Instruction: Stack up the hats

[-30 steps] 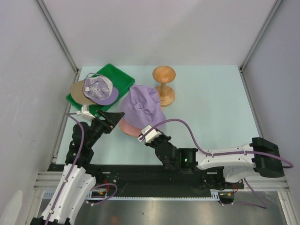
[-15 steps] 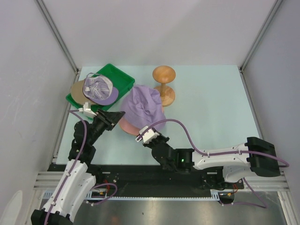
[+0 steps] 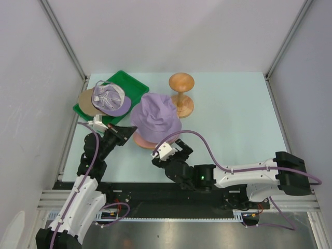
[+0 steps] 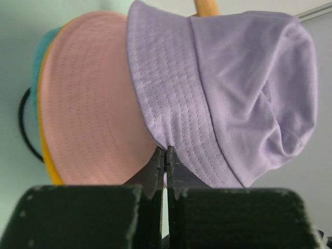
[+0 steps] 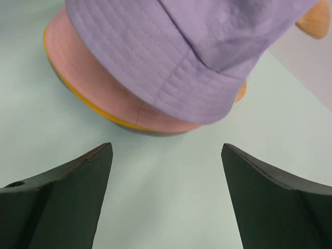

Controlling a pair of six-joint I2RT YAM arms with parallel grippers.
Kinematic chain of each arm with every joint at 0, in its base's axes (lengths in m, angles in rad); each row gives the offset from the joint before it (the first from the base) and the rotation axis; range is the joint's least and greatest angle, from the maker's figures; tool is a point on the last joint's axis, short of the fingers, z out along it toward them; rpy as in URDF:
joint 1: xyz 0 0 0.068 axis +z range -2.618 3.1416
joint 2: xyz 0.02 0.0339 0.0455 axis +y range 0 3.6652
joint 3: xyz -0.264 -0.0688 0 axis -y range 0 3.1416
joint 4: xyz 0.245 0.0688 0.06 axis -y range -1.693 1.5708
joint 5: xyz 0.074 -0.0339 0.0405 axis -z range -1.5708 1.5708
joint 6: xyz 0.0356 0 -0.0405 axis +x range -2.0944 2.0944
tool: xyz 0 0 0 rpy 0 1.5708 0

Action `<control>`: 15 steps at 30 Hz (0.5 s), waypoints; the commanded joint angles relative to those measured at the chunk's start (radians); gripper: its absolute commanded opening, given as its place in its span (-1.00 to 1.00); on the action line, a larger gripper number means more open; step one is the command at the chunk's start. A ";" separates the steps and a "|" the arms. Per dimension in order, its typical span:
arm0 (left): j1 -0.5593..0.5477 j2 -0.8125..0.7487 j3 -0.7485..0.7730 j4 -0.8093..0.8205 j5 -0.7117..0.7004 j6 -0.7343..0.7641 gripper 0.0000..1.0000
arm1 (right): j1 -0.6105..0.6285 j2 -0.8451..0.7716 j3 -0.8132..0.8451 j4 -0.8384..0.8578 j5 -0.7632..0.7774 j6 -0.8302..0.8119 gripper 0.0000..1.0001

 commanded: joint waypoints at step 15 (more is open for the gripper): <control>0.092 0.208 0.028 -0.114 0.001 0.186 -0.99 | -0.762 -0.157 0.368 -0.527 -1.070 0.519 0.84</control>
